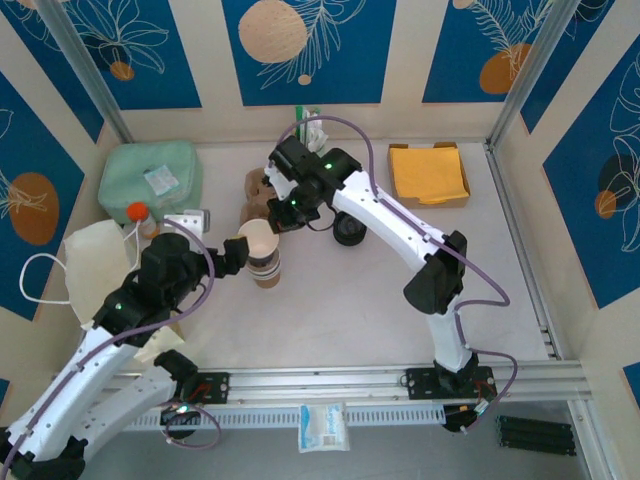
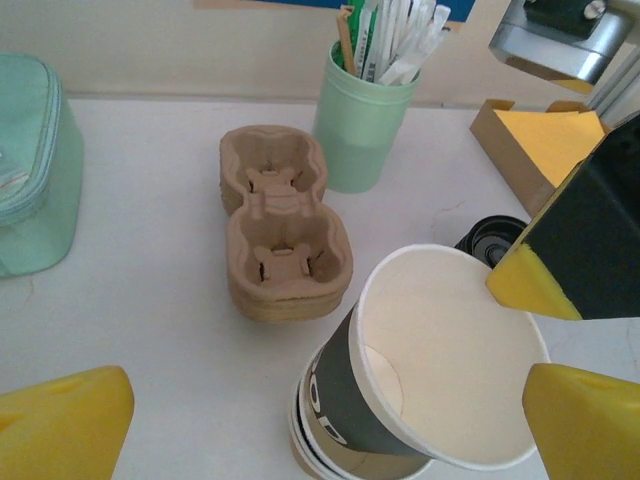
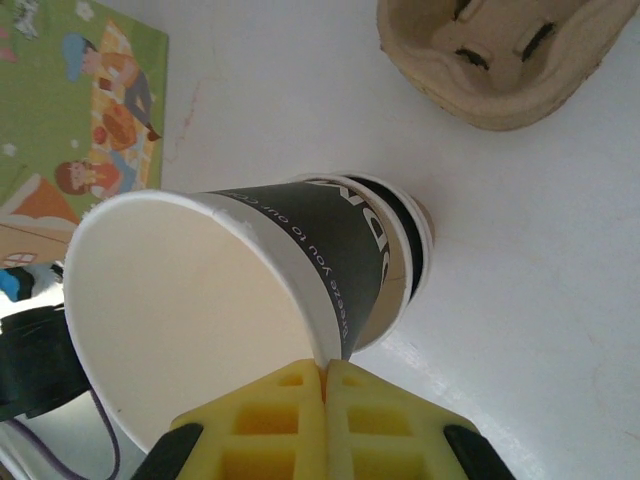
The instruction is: Pack the takeout coffee
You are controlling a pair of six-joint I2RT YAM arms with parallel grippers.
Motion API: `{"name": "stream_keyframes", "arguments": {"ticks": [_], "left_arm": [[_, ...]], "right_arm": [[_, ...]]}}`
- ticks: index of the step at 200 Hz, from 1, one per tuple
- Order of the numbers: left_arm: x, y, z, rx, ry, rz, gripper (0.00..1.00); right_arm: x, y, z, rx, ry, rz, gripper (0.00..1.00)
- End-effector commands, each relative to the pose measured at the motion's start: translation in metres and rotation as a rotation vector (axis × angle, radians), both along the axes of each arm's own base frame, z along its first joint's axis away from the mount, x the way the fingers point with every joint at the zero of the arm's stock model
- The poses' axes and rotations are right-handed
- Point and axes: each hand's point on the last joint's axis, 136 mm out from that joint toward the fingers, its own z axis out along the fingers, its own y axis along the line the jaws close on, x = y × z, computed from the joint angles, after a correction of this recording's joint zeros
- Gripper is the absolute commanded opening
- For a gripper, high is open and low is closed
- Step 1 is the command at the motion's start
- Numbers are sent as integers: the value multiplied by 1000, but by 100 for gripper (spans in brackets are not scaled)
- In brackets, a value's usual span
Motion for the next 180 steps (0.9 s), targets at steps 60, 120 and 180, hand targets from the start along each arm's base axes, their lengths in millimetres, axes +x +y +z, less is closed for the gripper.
{"name": "stream_keyframes", "arguments": {"ticks": [60,120,180], "left_arm": [[-4,-5,43,-60,-75,-33,99],[-2,-31,73,-121,-78,-141,99],[8,-58,84,-177,-93,-191,99]], "right_arm": [[-10,-27,71,108,-91,-19,0],[-8,-67,81,118,-123,-86,0],[-8,-108,57,119,-77,-171,0]]}}
